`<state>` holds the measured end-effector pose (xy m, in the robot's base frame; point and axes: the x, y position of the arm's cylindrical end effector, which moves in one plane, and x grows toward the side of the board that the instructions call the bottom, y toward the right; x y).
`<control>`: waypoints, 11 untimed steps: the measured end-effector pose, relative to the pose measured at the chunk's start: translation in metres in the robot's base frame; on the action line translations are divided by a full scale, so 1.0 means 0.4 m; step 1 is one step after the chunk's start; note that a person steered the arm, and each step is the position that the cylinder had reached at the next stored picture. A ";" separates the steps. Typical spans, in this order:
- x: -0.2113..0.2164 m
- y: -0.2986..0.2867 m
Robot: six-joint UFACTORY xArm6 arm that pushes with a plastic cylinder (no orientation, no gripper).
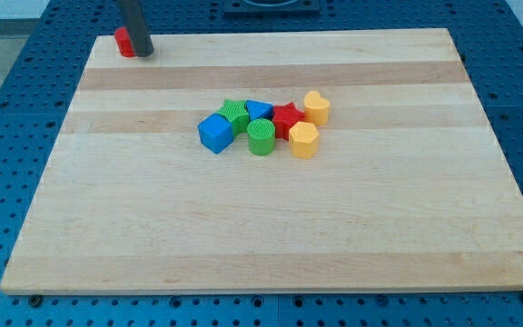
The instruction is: Place your arm to the top of the yellow heart
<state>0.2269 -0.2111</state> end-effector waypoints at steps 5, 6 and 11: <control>0.057 0.029; 0.127 0.127; 0.248 0.694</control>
